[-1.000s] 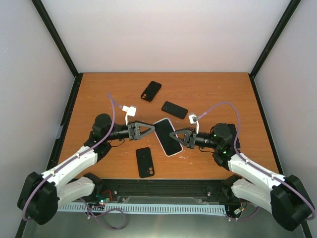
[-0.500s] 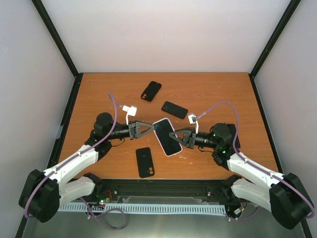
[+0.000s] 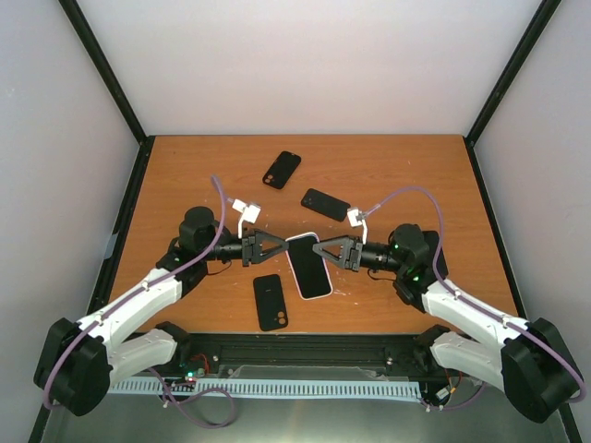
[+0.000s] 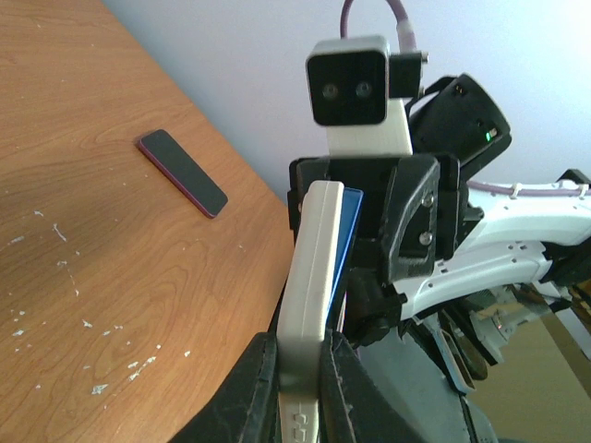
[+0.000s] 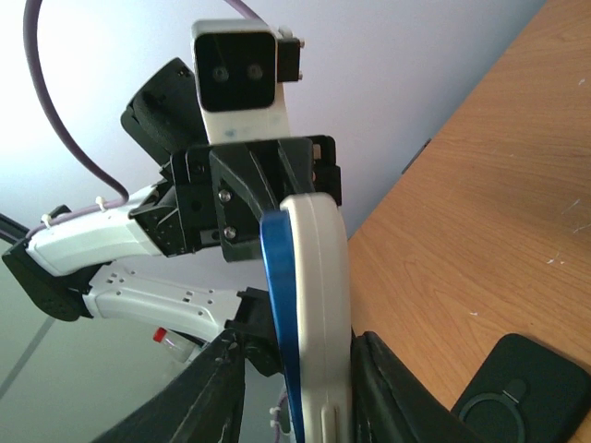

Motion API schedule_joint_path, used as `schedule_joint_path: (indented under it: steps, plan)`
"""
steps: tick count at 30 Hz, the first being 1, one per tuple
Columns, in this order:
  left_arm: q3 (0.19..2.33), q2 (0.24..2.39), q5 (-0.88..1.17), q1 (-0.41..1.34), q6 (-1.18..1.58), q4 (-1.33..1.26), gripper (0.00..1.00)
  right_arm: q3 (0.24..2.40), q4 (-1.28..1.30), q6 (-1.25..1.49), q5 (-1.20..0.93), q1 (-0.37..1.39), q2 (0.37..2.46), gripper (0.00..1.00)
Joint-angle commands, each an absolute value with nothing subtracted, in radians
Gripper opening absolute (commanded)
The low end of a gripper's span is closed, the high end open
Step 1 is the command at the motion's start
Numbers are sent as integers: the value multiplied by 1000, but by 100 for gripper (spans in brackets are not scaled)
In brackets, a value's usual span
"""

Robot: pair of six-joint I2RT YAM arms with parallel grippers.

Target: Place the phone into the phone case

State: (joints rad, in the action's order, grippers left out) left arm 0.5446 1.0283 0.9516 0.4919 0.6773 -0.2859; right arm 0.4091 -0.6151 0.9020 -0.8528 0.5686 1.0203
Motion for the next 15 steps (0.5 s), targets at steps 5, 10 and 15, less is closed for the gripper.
schedule_joint_path:
  steps: [5, 10, 15]
  plan:
    - [612, 1029, 992, 494, 589, -233, 0, 494, -615, 914, -829, 575, 1047, 6]
    - [637, 1029, 942, 494, 562, -151, 0, 516, -519, 821, -804, 574, 1037, 3]
    - [642, 1027, 955, 493, 566, -141, 0, 559, -440, 813, -809, 575, 1035, 26]
